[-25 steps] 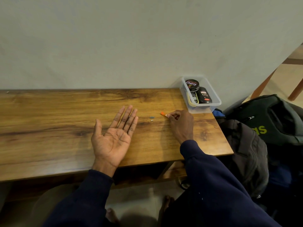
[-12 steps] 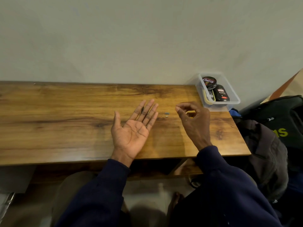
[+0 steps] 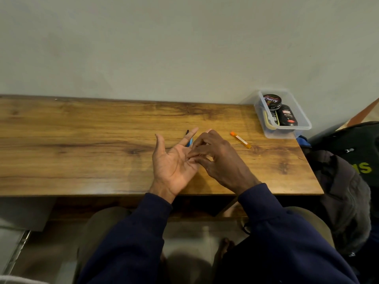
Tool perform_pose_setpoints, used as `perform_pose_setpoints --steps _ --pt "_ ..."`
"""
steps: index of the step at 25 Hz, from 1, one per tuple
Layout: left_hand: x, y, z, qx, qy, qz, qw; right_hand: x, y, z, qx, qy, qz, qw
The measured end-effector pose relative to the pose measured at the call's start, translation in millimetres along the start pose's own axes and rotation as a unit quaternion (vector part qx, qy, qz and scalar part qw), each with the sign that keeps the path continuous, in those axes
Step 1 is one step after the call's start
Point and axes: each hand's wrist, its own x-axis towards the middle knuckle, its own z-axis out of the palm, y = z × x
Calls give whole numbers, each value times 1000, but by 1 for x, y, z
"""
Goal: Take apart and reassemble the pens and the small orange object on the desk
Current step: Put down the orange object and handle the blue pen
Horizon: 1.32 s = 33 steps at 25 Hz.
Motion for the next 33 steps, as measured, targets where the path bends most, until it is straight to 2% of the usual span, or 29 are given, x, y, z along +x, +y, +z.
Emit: perform_pose_setpoints --steps 8,16,21,30,33 --pt "-4 0 7 -48 -21 -26 998 6 -2 -9 5 -22 1 1000" --pt "-4 -1 7 -19 26 -45 998 1 0 -9 12 -32 -22 999" --pt "-6 1 8 -8 0 -51 999 2 -1 -15 25 -13 -42 999" --pt "-10 1 14 -5 3 -41 999 -1 -8 -16 -77 -69 -60 993" --pt "-8 3 18 -15 -9 -45 999 -1 -8 -14 -56 -67 -52 995"
